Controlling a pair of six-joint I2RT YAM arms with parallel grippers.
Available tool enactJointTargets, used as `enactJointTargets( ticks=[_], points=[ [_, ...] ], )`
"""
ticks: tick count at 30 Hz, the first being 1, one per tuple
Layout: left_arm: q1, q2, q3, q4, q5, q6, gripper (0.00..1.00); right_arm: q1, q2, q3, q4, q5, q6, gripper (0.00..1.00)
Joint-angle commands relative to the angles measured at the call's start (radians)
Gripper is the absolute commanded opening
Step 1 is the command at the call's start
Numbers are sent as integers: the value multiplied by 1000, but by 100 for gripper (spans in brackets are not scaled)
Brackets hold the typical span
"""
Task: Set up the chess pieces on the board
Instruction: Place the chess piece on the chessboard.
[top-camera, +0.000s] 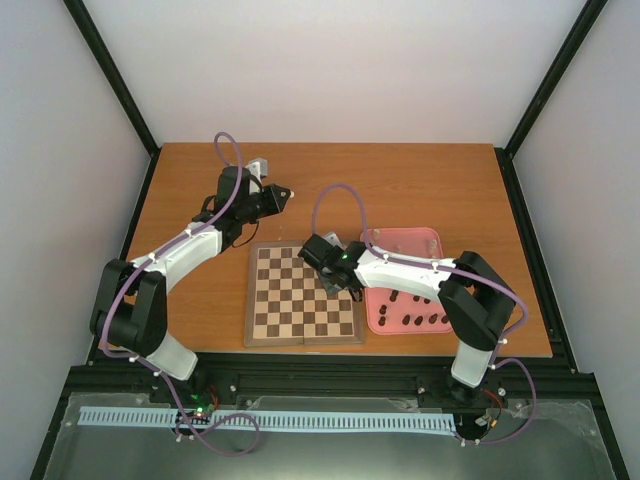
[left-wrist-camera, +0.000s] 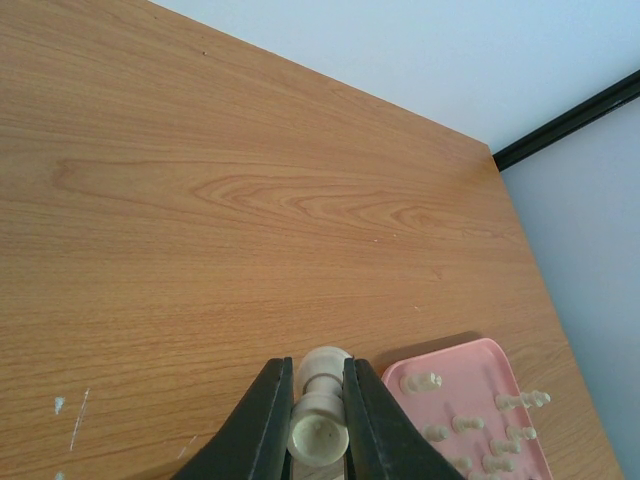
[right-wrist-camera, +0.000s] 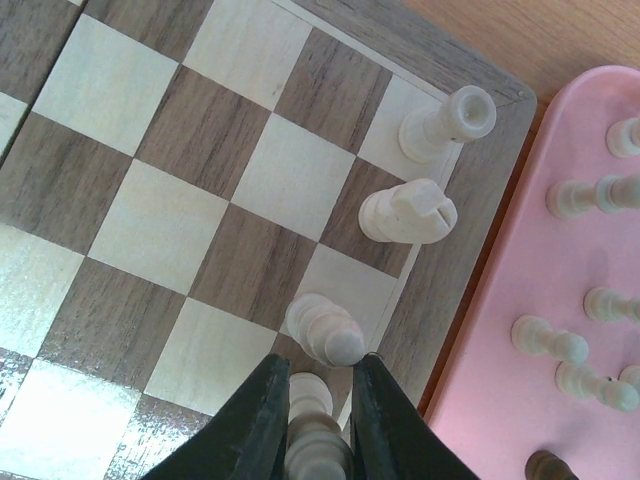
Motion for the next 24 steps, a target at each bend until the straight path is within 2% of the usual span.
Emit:
enactJointTargets(
  ticks=[1,7,15,24],
  points=[
    [6,-5,40,22,10,13,1,7,-4,-7,16,2,14,19],
    [6,-3,40,22,12,12,1,6,-4,-11,5,5,16,20],
    [6,0,43,22,13,12,1,7,-6,-10,-13,15,21,27],
    [6,6,43,23,14,13,1,8,-28,-14,-18,28,20,43]
  ],
)
